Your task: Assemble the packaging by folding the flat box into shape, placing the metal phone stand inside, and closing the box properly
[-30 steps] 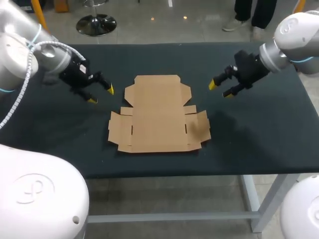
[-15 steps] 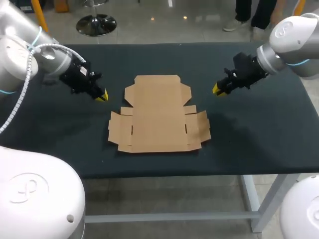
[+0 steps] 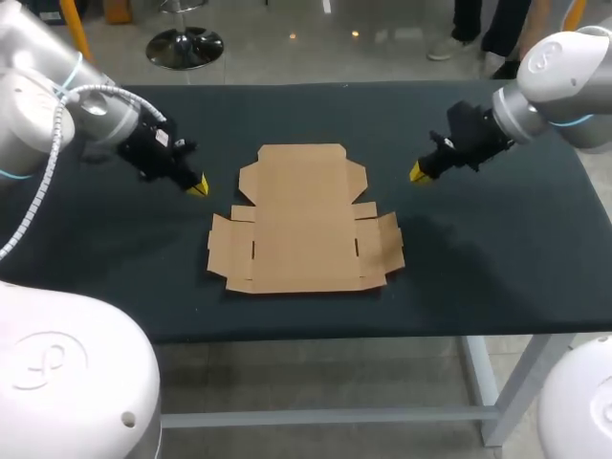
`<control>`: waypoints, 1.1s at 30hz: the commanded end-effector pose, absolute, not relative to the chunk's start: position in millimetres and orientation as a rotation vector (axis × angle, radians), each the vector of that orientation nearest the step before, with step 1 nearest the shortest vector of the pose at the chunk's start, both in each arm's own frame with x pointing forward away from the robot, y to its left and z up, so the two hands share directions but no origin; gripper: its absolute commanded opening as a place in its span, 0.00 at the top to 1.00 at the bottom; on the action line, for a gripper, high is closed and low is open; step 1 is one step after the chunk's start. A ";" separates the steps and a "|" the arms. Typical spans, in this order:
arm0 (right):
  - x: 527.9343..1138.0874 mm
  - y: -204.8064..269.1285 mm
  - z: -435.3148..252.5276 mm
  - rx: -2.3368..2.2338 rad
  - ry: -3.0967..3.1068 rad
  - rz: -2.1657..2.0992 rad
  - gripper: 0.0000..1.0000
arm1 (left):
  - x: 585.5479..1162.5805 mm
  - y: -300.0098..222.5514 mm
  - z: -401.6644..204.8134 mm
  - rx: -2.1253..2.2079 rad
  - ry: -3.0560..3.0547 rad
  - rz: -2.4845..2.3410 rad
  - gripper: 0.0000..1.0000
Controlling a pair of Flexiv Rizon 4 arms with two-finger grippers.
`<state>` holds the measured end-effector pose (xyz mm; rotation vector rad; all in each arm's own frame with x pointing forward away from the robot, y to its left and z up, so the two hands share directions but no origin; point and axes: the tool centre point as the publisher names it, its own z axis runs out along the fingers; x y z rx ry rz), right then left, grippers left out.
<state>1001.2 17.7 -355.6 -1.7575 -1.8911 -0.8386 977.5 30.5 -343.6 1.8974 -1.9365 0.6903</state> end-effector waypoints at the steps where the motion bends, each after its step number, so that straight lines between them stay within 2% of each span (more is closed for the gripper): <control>1: 1004.2 29.0 -365.2 -1.758 -1.908 -0.814 1.00 | 977.2 27.2 -353.4 1.874 -1.955 0.689 1.00; 11: 1004.9 50.6 -388.5 -1.699 -1.941 -0.793 1.00 | 970.6 23.8 -373.4 1.872 -1.985 0.750 1.00; 33: 1002.7 57.3 -412.0 -1.689 -1.976 -0.879 1.00 | 977.3 9.1 -396.6 1.804 -2.100 0.791 1.00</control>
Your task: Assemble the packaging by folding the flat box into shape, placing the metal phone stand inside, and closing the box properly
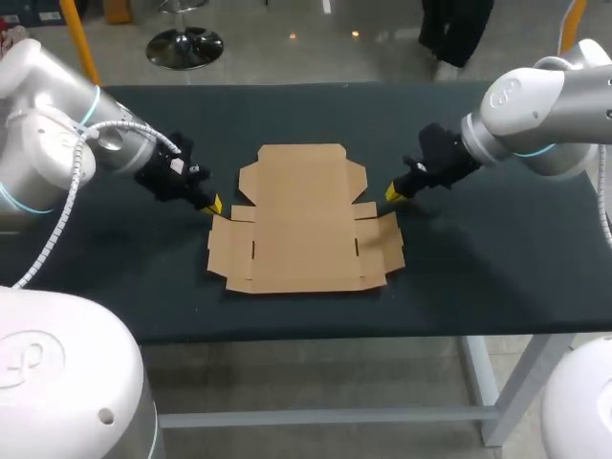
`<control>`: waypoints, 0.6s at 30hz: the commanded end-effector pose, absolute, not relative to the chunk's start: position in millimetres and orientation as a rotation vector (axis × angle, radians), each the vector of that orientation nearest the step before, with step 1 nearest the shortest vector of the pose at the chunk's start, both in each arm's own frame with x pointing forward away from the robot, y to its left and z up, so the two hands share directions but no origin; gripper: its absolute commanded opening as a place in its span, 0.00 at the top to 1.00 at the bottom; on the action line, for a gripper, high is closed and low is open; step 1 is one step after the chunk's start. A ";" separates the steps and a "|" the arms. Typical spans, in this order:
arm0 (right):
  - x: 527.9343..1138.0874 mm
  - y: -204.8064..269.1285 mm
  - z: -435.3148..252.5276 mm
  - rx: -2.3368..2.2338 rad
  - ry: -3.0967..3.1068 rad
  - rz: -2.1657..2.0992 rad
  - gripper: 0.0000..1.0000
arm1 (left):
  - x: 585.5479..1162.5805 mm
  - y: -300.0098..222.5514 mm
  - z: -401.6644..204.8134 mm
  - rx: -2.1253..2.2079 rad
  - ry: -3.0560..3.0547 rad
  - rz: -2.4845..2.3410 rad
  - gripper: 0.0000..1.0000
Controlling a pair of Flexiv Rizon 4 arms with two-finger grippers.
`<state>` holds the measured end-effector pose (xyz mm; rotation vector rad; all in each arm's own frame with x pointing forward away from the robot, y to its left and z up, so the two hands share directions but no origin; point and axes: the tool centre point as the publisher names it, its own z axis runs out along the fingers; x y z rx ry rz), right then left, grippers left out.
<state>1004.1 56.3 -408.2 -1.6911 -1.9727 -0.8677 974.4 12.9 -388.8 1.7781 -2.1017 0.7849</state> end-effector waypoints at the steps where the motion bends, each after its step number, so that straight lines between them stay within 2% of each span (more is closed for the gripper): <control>1: 1002.6 57.2 -412.6 -1.688 -1.977 -0.881 1.00 | 976.9 7.7 -398.4 1.812 -2.115 0.791 1.00; 18: 1004.3 66.3 -421.8 -1.657 -2.004 -0.884 1.00 | 984.6 9.2 -413.0 1.774 -2.112 0.841 1.00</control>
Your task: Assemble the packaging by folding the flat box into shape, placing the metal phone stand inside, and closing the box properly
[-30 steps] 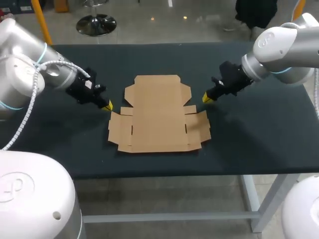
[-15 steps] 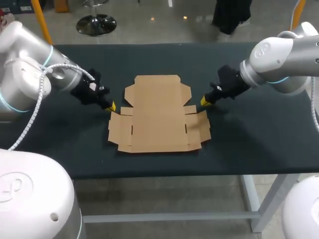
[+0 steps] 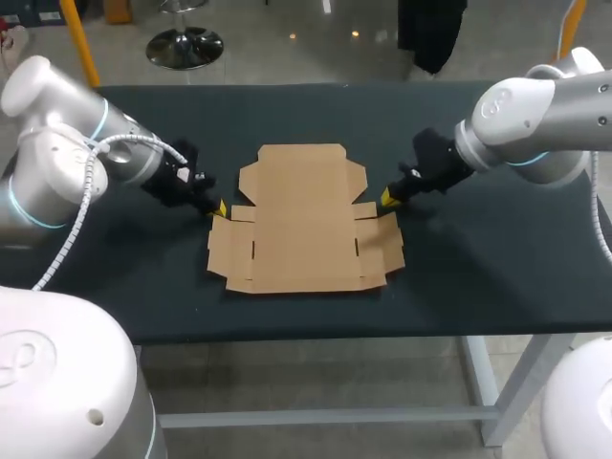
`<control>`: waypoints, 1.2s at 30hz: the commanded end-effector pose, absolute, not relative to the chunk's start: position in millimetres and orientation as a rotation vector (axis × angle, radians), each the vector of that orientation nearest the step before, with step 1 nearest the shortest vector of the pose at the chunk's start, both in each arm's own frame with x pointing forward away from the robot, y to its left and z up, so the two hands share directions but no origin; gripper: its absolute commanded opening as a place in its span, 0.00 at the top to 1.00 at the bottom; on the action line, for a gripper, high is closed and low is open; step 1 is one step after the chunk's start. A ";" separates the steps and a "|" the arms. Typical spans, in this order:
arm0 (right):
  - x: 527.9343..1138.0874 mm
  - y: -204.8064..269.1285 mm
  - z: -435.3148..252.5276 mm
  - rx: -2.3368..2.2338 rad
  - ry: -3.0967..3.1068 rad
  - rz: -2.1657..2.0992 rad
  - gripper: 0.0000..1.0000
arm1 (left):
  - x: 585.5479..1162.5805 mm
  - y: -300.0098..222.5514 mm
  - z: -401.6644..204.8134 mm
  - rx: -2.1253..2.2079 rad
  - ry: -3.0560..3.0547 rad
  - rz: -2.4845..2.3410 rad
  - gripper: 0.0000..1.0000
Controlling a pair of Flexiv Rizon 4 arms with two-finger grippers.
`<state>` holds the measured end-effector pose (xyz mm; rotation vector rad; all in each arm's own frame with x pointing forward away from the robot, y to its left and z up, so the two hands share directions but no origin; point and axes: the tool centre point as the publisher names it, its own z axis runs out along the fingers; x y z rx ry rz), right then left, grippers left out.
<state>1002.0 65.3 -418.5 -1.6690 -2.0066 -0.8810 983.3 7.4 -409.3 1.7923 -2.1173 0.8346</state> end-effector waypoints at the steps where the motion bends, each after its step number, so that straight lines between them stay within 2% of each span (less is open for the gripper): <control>1: 1004.3 67.0 -422.4 -1.653 -2.005 -0.886 1.00 | 984.5 9.4 -413.5 1.774 -2.111 0.842 1.00; 36: 994.2 87.6 -429.5 -1.607 -1.971 -0.947 1.00 | 983.6 4.3 -423.1 1.685 -2.098 0.854 1.00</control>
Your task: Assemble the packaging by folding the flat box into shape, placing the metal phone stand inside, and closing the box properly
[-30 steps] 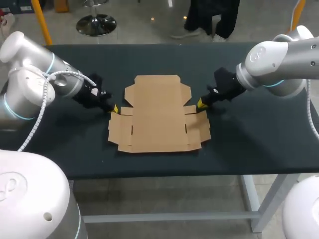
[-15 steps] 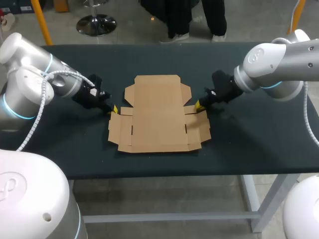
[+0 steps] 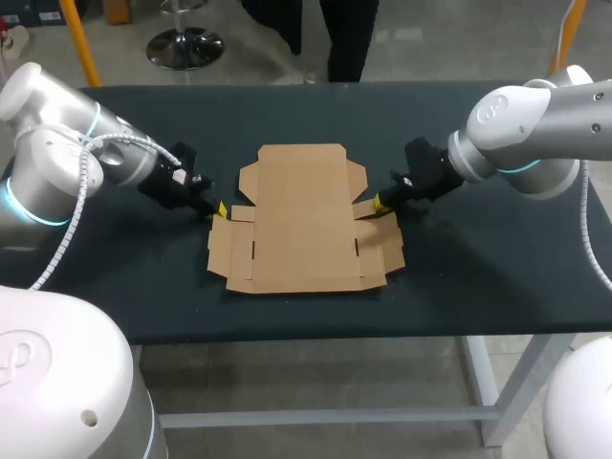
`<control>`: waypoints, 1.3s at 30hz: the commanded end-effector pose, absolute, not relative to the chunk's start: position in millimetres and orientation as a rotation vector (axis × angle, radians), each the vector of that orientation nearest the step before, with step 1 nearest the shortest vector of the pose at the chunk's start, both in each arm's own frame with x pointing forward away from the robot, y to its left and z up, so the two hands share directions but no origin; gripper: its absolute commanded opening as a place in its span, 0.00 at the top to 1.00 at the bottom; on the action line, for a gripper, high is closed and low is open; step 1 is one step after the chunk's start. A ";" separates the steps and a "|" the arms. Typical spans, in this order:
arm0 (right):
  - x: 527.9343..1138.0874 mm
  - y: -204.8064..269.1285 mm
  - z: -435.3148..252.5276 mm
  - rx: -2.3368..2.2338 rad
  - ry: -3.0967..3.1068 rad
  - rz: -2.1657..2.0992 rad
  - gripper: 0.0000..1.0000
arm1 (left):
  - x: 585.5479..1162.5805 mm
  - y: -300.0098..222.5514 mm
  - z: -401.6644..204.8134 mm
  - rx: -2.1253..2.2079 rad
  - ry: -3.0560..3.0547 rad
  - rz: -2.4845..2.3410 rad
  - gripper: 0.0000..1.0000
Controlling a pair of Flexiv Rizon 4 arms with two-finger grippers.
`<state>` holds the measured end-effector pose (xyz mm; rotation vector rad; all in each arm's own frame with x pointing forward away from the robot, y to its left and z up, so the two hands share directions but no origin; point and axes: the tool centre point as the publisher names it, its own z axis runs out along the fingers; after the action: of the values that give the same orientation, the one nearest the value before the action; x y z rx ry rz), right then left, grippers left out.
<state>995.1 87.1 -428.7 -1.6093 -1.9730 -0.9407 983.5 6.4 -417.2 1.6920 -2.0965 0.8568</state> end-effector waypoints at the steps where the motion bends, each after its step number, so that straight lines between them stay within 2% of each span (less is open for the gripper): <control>1: 994.0 88.3 -429.2 -1.610 -1.972 -0.947 1.00 | 983.0 3.3 -422.7 1.680 -2.103 0.854 1.00; 39: 987.4 95.0 -425.2 -1.640 -1.983 -0.942 1.00 | 976.0 -18.1 -401.5 1.640 -2.174 0.837 1.00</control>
<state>989.3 94.2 -426.3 -1.6361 -1.9817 -0.9405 973.7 -15.2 -403.1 1.6331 -2.1709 0.8607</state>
